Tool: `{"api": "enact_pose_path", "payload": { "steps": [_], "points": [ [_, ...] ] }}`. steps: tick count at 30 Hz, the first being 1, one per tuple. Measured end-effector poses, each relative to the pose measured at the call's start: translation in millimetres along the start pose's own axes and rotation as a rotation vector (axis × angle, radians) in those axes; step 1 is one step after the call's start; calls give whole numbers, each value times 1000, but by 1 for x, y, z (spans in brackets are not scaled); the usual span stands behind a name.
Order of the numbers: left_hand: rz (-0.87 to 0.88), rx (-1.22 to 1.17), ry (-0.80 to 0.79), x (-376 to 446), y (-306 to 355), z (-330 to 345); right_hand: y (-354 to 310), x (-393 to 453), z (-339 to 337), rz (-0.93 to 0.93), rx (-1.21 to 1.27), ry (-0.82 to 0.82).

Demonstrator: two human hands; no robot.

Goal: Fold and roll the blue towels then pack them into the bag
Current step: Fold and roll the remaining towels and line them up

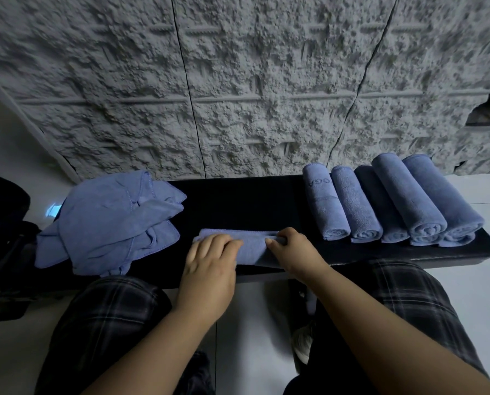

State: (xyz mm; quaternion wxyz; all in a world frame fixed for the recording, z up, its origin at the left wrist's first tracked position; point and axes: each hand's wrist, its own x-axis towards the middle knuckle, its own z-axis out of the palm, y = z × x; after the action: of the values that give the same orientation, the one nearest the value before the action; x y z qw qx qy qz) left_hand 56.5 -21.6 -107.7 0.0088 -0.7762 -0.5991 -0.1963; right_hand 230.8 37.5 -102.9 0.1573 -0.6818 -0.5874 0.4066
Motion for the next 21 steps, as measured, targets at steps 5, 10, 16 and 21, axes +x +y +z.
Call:
{"api": "enact_pose_path", "payload": {
  "steps": [5, 10, 16, 21],
  "points": [
    [-5, 113, -175, -9, 1, 8, 0, -2, 7, -30, -53, 145],
    [22, 176, -247, 6, -7, 7, -4, -11, 11, -463, -471, 497],
    [45, 212, -298, 28, -17, 11, -8, 0, 22, -621, -607, 175],
    [12, 151, -309, 35, -16, 14, -10, 11, 21, -549, -653, 82]
  ]
}}
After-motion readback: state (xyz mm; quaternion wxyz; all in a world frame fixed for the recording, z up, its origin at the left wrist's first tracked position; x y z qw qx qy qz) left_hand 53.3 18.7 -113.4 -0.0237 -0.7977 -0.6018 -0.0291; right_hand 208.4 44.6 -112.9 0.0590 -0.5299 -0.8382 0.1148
